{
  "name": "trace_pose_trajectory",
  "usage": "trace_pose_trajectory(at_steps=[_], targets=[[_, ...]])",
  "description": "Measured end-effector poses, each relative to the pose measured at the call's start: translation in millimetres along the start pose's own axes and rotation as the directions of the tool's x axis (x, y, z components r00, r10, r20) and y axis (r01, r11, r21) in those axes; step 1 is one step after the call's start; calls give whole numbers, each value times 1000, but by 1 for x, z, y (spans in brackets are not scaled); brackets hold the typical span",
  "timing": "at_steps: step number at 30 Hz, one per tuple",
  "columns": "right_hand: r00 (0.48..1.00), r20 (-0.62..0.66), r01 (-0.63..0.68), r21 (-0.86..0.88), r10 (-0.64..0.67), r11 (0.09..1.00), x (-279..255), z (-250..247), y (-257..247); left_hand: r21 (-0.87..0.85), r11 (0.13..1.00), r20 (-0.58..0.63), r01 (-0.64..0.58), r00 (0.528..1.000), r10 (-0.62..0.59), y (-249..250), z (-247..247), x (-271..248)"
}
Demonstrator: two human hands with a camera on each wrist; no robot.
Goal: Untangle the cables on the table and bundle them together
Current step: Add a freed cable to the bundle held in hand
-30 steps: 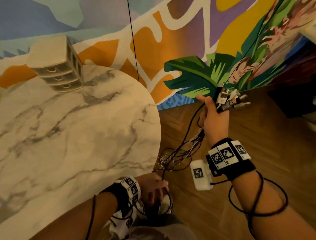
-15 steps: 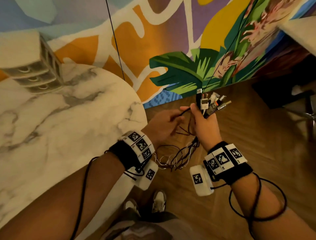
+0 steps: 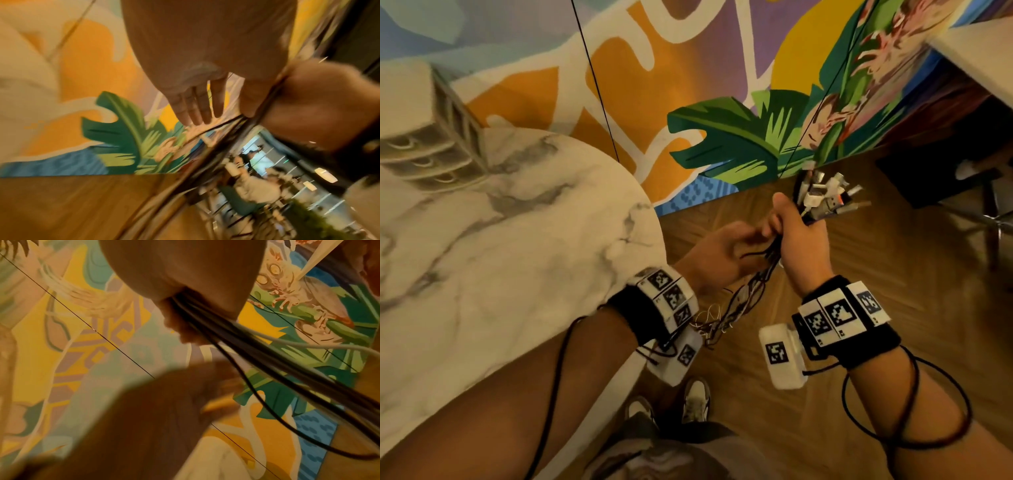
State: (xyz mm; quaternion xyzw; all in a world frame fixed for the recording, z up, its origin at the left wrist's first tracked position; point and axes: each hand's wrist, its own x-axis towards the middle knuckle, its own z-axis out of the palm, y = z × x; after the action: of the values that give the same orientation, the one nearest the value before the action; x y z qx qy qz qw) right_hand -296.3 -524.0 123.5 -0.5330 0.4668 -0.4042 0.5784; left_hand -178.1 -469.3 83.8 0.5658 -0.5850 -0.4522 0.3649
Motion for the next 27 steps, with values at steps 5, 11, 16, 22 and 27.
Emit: trace_pose_trajectory(at_steps=[5, 11, 16, 22, 27], targets=[[982, 124, 161, -127, -146, 979, 8, 2, -26, -196, 980, 51, 16, 999, -6, 49, 1, 24], [899, 436, -16, 99, -29, 995, 3, -3, -22, -520, 850, -36, 87, 992, -123, 70, -7, 26], [776, 628, 149, -269, 56, 951, -4, 9, 17, -543, 838, -56, 61, 992, -109, 75, -31, 21], [937, 335, 73, -475, 104, 877, 9, 15, 63, 303, 953, -264, -15, 959, 99, 103, -65, 14], [929, 129, -198, -616, 346, 762, 10, -19, 107, 725, 674, -165, -143, 914, 372, 141, -118, 2]])
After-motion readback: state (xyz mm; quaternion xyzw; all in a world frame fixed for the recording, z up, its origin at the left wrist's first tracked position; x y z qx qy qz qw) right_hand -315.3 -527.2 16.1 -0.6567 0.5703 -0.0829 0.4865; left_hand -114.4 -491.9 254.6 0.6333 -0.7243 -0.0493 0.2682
